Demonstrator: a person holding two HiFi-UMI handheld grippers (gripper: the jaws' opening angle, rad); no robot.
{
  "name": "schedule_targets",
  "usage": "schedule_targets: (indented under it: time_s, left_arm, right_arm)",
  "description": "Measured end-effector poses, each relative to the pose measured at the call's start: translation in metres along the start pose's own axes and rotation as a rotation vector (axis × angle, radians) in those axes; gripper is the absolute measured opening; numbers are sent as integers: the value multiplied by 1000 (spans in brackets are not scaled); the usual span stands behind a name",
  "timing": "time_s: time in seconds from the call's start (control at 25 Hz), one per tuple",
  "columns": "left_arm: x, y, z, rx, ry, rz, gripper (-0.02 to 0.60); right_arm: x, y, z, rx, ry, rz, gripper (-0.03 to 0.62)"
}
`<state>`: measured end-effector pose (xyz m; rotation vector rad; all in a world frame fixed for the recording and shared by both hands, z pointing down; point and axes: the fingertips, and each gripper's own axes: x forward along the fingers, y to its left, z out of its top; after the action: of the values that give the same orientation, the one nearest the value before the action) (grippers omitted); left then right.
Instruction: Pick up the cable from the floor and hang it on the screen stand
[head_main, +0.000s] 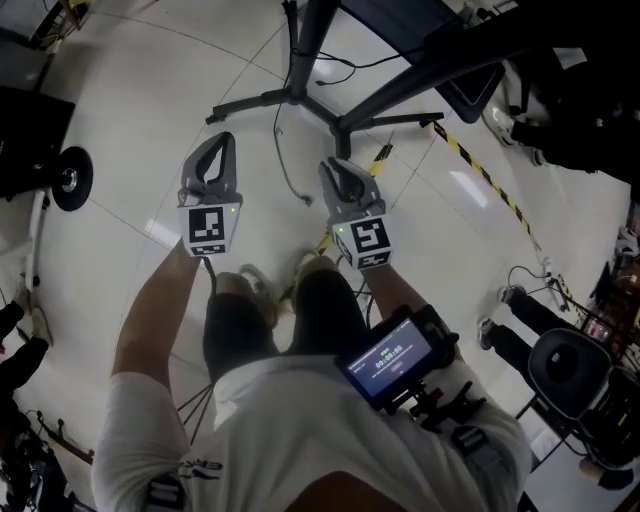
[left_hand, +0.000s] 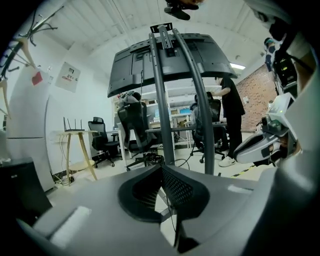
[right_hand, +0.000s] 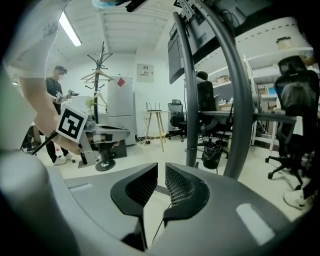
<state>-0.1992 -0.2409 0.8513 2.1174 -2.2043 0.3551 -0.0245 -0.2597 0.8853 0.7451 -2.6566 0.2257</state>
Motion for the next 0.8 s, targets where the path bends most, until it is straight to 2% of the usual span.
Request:
schedule_targets:
  time_s: [0.28,0.48,0.6,0.8]
  left_arm:
    - [78,-9,-156,-18,4,-26,2]
    - [132,-17,-259,-13,44,-36,2]
    - [153,-32,-301,-17,75,-48,2]
    - [181,-59,-342,-5,113,-97,2]
  right_arm:
    - [75,-30,-130,7,-39,-39,55]
    - [112,-51,-194,9,-56,-69,57]
    - [120,-60,-218,9,-55,-83,57]
    - [118,-67,-233,1,-47,-87,57]
